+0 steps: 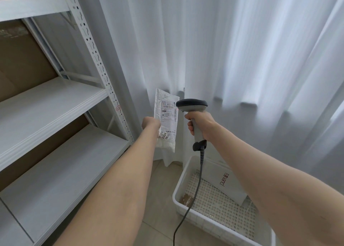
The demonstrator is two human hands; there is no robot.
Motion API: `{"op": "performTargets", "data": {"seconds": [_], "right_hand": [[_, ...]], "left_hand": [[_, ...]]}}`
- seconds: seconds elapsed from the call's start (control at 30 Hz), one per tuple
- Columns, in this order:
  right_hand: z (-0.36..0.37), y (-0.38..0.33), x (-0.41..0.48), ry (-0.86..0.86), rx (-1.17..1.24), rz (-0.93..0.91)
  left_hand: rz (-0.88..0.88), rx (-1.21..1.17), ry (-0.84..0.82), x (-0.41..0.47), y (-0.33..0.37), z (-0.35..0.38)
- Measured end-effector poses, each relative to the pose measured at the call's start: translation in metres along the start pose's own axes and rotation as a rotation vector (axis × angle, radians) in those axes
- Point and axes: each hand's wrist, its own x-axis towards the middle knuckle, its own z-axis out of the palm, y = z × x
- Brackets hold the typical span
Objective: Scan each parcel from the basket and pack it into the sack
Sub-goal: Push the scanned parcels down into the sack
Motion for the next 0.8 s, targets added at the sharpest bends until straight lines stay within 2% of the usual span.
{"op": "performTargets", "data": {"seconds": [0.8], "right_hand": [[0.013, -0.004, 0.01, 0.048, 0.019, 0.003]], "left_hand": [[-0.141, -0.105, 0.009, 0.004, 0.004, -0.001]]}}
